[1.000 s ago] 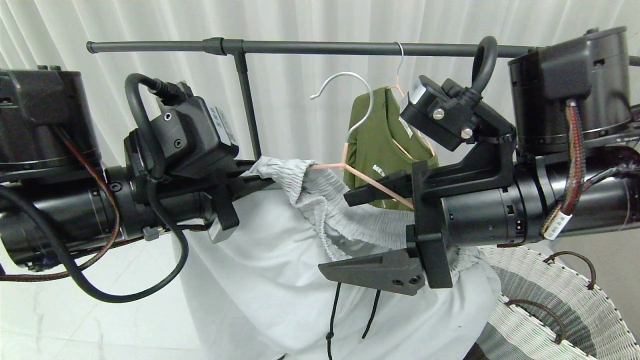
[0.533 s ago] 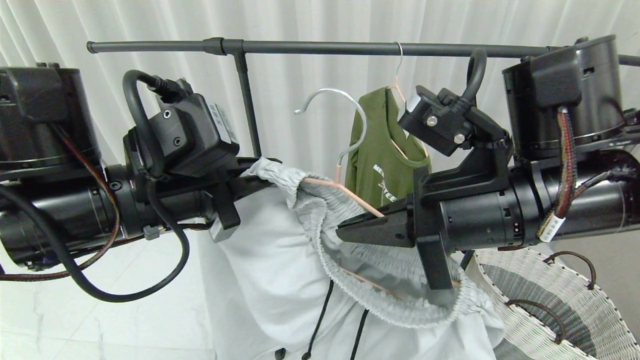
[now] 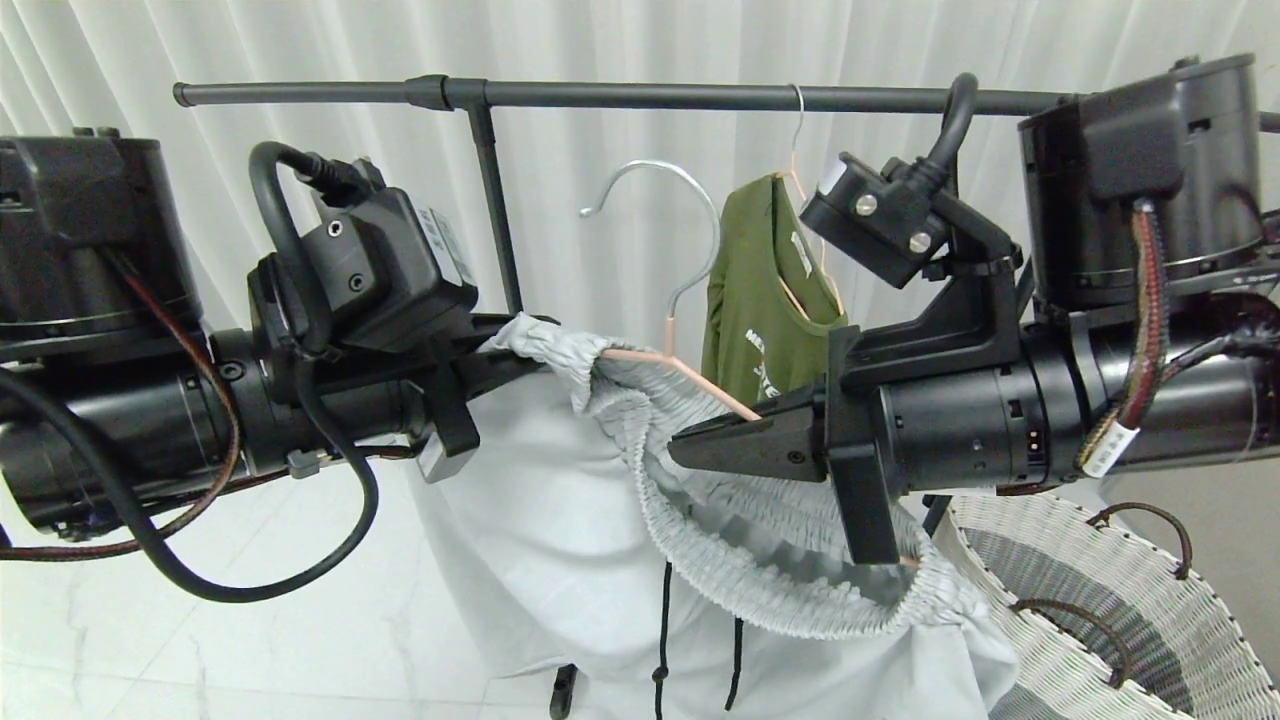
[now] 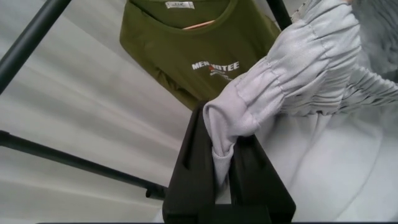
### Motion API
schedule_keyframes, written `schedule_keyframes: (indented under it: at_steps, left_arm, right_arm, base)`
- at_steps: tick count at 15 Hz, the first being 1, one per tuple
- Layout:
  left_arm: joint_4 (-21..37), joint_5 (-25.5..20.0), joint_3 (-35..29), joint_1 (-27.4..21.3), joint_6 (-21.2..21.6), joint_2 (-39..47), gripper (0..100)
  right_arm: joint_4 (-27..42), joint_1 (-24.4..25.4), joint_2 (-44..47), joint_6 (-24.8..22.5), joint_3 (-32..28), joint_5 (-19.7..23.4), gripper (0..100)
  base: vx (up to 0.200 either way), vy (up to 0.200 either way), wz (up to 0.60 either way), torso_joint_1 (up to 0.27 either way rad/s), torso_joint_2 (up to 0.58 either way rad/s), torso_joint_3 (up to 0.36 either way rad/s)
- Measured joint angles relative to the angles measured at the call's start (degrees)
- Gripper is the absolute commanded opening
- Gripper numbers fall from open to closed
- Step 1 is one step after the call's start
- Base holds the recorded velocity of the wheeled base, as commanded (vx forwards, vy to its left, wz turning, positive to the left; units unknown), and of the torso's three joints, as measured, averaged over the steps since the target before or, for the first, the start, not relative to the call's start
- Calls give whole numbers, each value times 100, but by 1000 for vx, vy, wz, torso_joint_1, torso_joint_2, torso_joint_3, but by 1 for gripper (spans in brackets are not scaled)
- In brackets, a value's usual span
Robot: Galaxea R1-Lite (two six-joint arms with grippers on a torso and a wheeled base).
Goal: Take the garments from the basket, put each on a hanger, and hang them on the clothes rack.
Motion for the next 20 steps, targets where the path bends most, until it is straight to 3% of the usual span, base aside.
schedule_keyframes:
  at_steps: [6,11,16,20]
  left_arm:
    - [1,73,46,7,10,-10,100]
    - [4,51,435,306,-105,-289,100]
    - [9,46,951,1232,-1184,-749,100]
    - [6,43,1078,1855,-1684,-581,100]
  right_arm:
    - [-294,94,-138,591,37,-28,0]
    - [-451,-111,-262,796,41,-503,0]
    - [-456,-284,-564,790,168,-499,0]
    - [-380,-205,-829,772,293,-452,0]
  base:
    - [0,0,0,0,0,0]
    - [0,0,0,0,0,0]
    - [0,0,0,0,0,0]
    - [0,0,0,0,0,0]
